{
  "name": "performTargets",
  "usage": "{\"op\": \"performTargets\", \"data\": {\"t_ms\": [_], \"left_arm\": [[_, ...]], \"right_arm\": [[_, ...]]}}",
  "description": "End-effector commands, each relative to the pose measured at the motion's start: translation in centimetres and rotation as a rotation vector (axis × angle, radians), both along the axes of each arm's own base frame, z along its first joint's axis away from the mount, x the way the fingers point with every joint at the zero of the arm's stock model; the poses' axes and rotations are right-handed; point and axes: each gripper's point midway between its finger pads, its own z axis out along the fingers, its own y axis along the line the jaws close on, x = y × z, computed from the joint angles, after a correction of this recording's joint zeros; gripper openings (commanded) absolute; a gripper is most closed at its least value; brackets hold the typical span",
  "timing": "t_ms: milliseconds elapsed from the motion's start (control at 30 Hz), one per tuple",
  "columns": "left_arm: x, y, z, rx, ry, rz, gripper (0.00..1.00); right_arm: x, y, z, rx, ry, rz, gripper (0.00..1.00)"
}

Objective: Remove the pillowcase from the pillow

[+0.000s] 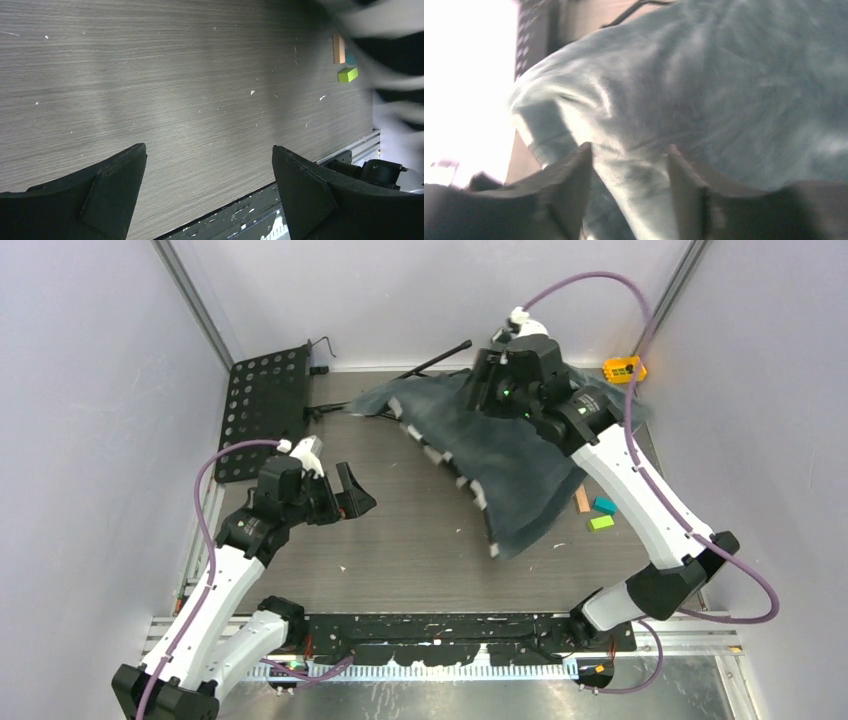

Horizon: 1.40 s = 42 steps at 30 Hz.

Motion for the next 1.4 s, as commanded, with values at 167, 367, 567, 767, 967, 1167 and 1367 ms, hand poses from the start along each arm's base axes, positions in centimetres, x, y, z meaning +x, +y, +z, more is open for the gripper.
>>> {"op": "performTargets", "data": {"t_ms": [167, 367, 567, 767, 967, 1167, 1367], "left_arm": [[-0.6, 0.3, 2.6, -0.039, -0.050, 0.021, 0.99], [-1.0, -0.4, 1.5, -0.095, -0.005, 0.024, 0.98], [-0.9, -2.7, -1.1, -0.228, 0.146, 0.041, 0.96], [-0.4, -5.6, -2.8, -0.239, 0.171, 0.056, 0.99], [0.7, -7.0, -5.3, -0.237, 0.221, 0.080, 1.00], [2.4, -7.2, -7.2, -0.204, 0.232, 0.115, 1.00], [3.9, -6.8, -9.1, -0.189, 0.265, 0.147, 1.00]], "right_arm": [[-1.6, 0.4, 1.3, -0.027, -0.056, 0.110, 0.91], [-3.1, -5.7, -5.4, -0.033, 0.093, -0.005, 0.92], [-5.1, -6.7, -12.5, -0.022, 0.225, -0.002, 0.92], [-5.6, -4.3, -19.3, 0.061, 0.357, 0.057, 0.89], [-5.5, -1.4, -23.8, 0.025, 0.443, 0.128, 0.82], [-7.5, 3.8, -26.7, -0.020, 0.490, 0.241, 0.82], [-9.8, 9.8, -25.8, 0.075, 0.454, 0.443, 0.82]]}}
